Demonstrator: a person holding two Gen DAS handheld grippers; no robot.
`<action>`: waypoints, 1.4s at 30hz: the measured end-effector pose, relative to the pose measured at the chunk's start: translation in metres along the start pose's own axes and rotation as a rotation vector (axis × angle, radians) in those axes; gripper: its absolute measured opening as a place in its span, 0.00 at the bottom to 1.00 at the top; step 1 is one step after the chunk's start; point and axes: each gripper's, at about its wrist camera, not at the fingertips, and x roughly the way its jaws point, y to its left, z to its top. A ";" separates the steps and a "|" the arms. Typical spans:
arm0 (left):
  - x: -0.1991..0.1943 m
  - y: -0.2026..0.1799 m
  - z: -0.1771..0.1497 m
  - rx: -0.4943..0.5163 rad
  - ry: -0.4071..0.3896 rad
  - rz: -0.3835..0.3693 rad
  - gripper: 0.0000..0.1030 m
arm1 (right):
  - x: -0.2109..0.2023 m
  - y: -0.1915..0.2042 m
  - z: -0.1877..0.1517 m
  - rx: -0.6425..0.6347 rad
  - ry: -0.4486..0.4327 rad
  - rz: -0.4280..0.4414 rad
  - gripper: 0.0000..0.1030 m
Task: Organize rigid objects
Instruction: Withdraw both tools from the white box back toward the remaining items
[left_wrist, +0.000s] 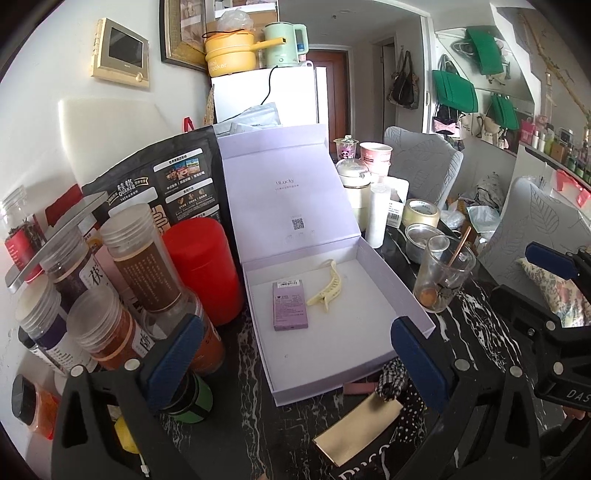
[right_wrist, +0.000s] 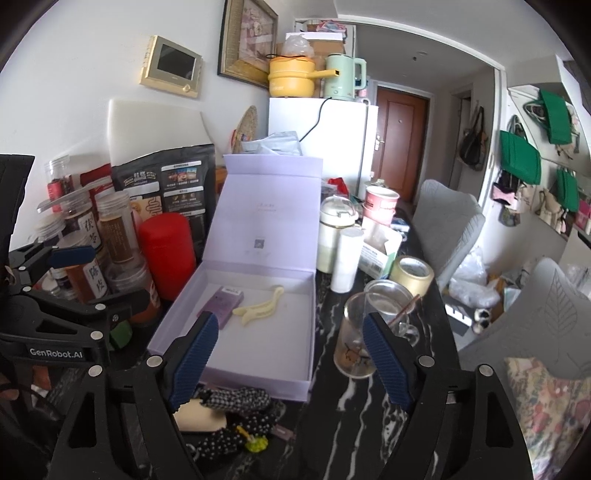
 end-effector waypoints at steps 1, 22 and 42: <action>-0.001 0.000 -0.002 -0.001 0.003 -0.008 1.00 | -0.002 0.001 -0.002 -0.001 0.000 0.002 0.79; 0.013 -0.017 -0.060 0.090 0.148 -0.141 1.00 | -0.002 0.002 -0.062 0.052 0.087 0.039 0.79; 0.053 -0.024 -0.107 0.112 0.282 -0.254 1.00 | 0.016 -0.009 -0.118 0.115 0.197 0.110 0.79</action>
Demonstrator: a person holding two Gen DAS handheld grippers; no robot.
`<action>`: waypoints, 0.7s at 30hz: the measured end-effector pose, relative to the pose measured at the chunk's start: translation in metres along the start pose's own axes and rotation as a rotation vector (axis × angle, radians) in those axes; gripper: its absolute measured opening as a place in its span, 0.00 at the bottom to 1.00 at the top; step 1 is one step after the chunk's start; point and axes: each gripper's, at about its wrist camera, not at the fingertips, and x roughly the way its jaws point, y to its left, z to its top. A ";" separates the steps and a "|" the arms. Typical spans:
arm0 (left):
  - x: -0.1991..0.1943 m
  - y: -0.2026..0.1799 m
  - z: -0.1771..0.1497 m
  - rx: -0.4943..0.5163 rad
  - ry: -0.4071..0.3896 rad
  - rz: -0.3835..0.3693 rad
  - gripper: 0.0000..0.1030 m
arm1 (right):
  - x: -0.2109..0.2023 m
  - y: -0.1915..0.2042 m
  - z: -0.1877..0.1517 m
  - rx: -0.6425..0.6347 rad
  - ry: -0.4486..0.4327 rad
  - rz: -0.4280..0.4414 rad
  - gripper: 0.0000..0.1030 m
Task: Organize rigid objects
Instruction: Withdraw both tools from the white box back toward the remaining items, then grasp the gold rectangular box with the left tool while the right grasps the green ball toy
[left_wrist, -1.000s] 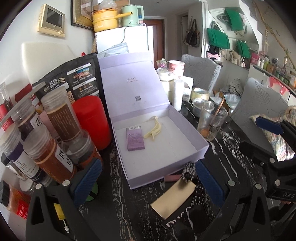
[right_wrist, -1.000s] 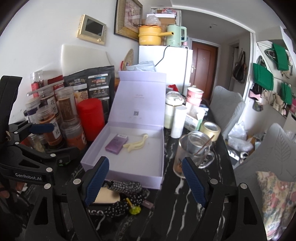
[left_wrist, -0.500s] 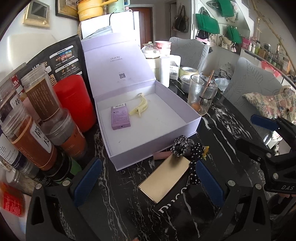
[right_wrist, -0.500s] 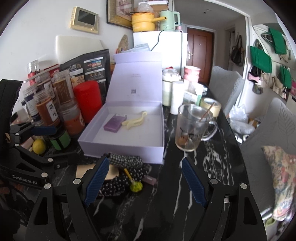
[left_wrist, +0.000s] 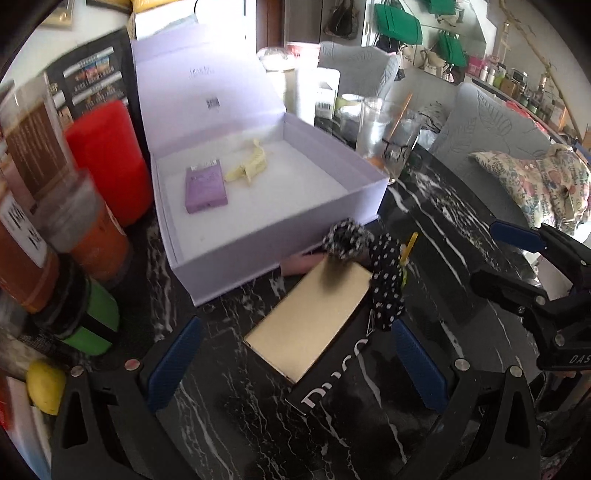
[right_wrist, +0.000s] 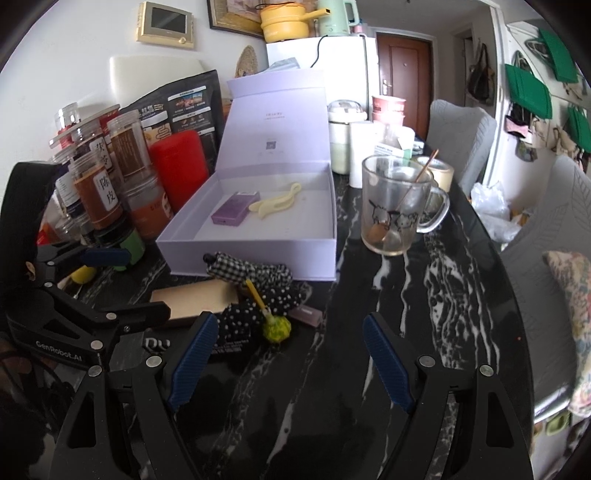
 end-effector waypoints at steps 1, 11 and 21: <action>0.004 0.003 -0.002 -0.006 0.009 -0.003 1.00 | 0.002 -0.001 -0.001 0.003 0.006 -0.001 0.79; 0.013 0.005 -0.015 0.072 -0.040 0.053 1.00 | 0.016 -0.007 -0.019 0.030 0.068 0.006 0.79; 0.021 -0.009 -0.013 0.224 -0.064 0.118 1.00 | 0.022 -0.008 -0.023 0.026 0.086 0.001 0.79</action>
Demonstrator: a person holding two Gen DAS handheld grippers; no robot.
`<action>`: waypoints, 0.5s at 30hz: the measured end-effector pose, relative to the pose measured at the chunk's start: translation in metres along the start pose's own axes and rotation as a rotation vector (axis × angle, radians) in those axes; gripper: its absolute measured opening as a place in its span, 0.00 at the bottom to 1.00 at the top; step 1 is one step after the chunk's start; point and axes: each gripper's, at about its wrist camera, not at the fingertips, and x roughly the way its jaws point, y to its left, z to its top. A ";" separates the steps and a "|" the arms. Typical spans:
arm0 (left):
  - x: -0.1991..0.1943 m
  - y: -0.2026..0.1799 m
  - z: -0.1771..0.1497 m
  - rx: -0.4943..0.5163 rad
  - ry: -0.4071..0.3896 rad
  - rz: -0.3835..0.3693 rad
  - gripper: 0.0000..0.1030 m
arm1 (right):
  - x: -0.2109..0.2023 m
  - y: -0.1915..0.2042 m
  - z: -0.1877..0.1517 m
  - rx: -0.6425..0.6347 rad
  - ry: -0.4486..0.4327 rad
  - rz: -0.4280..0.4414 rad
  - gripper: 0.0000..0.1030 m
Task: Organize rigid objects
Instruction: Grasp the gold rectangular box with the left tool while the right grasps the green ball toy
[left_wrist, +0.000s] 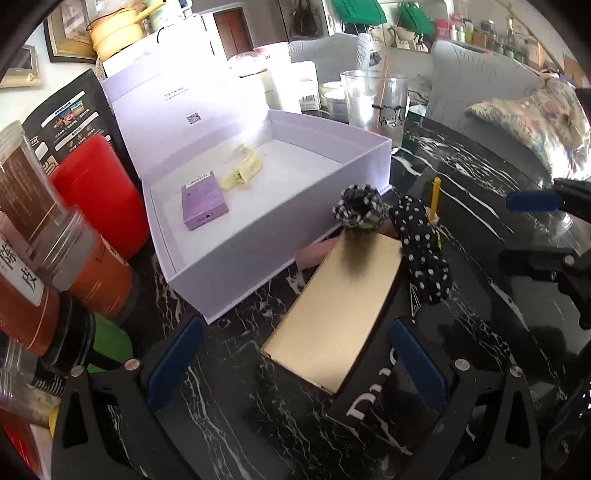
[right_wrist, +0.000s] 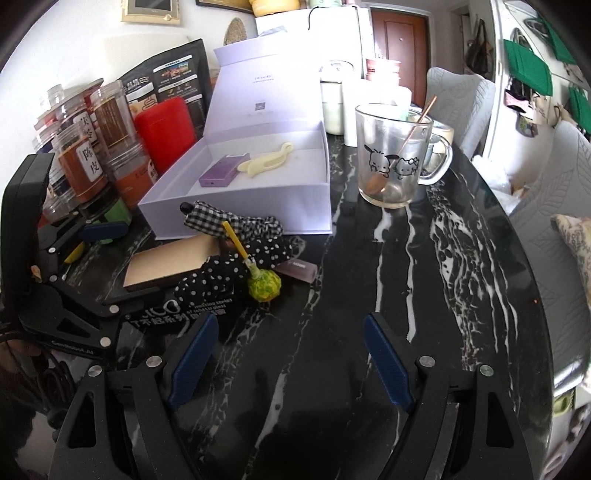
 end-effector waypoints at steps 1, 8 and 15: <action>0.001 0.002 0.002 -0.006 0.000 0.000 1.00 | 0.000 0.000 0.000 0.001 0.001 0.000 0.79; 0.009 0.008 0.007 -0.038 0.009 -0.051 0.99 | 0.007 0.001 0.000 -0.009 0.002 0.006 0.79; 0.017 0.007 0.012 -0.045 0.002 -0.100 0.90 | 0.024 0.006 0.006 -0.063 0.028 0.039 0.69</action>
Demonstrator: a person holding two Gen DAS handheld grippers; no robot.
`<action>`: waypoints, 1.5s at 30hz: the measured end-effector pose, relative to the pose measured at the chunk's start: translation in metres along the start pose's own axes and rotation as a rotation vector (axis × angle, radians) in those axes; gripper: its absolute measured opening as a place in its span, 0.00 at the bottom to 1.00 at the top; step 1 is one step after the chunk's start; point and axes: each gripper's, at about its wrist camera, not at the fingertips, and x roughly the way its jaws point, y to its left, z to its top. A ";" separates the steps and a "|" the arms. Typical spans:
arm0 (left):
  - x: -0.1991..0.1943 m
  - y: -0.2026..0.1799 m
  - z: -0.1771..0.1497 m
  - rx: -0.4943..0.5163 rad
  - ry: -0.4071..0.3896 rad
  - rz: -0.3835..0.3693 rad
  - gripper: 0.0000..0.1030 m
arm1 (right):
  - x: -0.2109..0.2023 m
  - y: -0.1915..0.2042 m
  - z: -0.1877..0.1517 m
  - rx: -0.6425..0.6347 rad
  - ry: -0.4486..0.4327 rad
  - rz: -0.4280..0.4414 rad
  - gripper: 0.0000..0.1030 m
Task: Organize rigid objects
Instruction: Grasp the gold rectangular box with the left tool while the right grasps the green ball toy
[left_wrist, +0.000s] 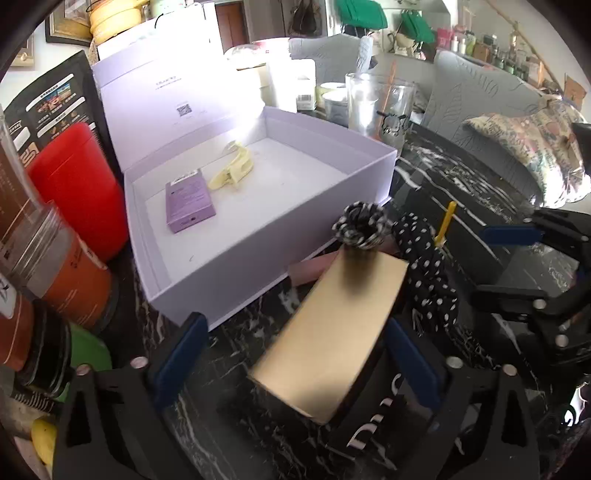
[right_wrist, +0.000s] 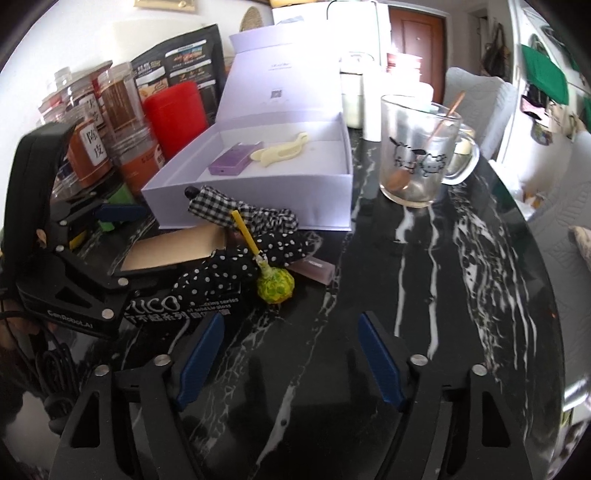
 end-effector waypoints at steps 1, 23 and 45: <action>0.000 -0.001 0.000 0.000 -0.003 -0.005 0.86 | 0.002 -0.001 0.001 -0.008 0.000 0.002 0.64; -0.009 -0.020 -0.005 0.012 0.034 -0.014 0.48 | 0.040 0.003 0.016 -0.099 0.029 0.039 0.25; 0.011 -0.024 -0.009 -0.064 0.165 -0.059 0.45 | 0.012 -0.007 -0.010 -0.036 0.056 0.055 0.26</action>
